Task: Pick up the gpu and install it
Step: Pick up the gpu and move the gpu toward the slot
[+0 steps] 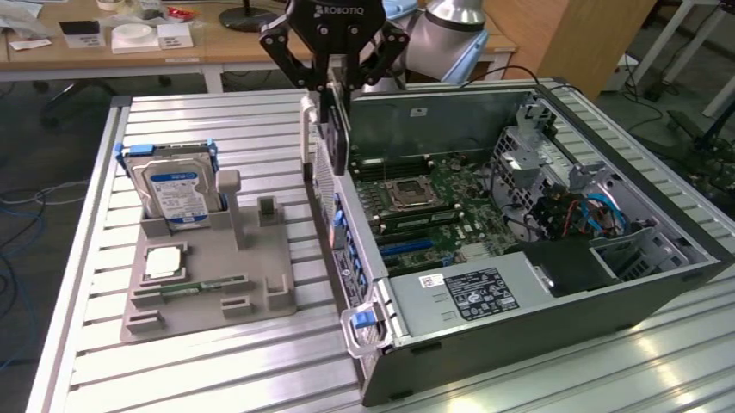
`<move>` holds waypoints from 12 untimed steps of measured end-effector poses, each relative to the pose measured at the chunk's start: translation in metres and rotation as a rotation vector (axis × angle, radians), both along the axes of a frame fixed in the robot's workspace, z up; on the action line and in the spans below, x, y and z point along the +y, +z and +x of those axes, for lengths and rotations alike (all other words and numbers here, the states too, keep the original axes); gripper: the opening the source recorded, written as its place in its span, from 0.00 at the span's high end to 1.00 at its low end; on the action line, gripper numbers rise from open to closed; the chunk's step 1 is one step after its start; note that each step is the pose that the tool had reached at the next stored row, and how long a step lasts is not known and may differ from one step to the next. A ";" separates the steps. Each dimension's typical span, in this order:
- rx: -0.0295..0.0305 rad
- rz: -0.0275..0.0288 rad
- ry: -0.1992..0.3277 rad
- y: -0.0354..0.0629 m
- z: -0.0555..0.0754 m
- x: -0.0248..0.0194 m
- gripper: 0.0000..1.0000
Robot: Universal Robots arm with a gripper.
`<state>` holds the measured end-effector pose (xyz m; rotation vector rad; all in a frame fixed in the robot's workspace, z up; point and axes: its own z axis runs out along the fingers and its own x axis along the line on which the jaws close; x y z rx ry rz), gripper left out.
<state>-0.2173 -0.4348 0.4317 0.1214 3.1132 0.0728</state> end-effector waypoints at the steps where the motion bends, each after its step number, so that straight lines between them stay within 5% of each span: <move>1: 0.0000 0.0000 0.000 0.0000 0.001 0.0000 0.73; 12: 0.0000 0.0000 0.000 0.0000 0.013 0.0000 0.73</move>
